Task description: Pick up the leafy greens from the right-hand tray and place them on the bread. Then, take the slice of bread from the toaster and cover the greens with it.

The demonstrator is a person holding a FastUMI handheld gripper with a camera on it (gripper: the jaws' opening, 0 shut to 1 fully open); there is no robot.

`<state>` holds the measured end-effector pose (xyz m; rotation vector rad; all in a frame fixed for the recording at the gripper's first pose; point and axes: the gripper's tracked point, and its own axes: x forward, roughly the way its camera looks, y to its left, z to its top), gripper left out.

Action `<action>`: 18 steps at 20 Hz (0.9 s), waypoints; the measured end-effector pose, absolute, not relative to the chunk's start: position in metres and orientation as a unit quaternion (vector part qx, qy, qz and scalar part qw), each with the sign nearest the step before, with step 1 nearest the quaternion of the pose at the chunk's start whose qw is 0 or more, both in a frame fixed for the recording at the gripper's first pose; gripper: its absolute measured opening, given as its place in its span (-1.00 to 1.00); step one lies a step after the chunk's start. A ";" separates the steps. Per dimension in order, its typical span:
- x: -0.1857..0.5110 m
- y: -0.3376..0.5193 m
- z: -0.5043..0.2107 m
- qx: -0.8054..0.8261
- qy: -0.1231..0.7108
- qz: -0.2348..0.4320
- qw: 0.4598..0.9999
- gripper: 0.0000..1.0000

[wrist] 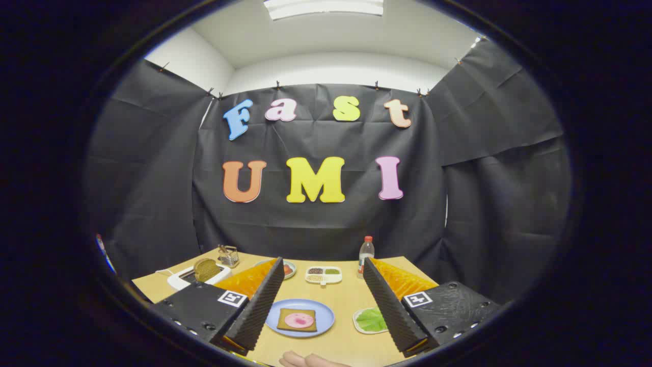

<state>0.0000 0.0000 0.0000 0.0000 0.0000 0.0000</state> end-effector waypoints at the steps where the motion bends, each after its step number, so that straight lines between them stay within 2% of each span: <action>1: 0.002 -0.004 -0.002 0.006 0.002 -0.002 1.000 0.91; 12: 0.017 -0.025 -0.009 0.002 0.005 -0.014 1.000 0.91; 18: 0.047 -0.053 -0.036 0.004 0.037 -0.040 0.999 0.90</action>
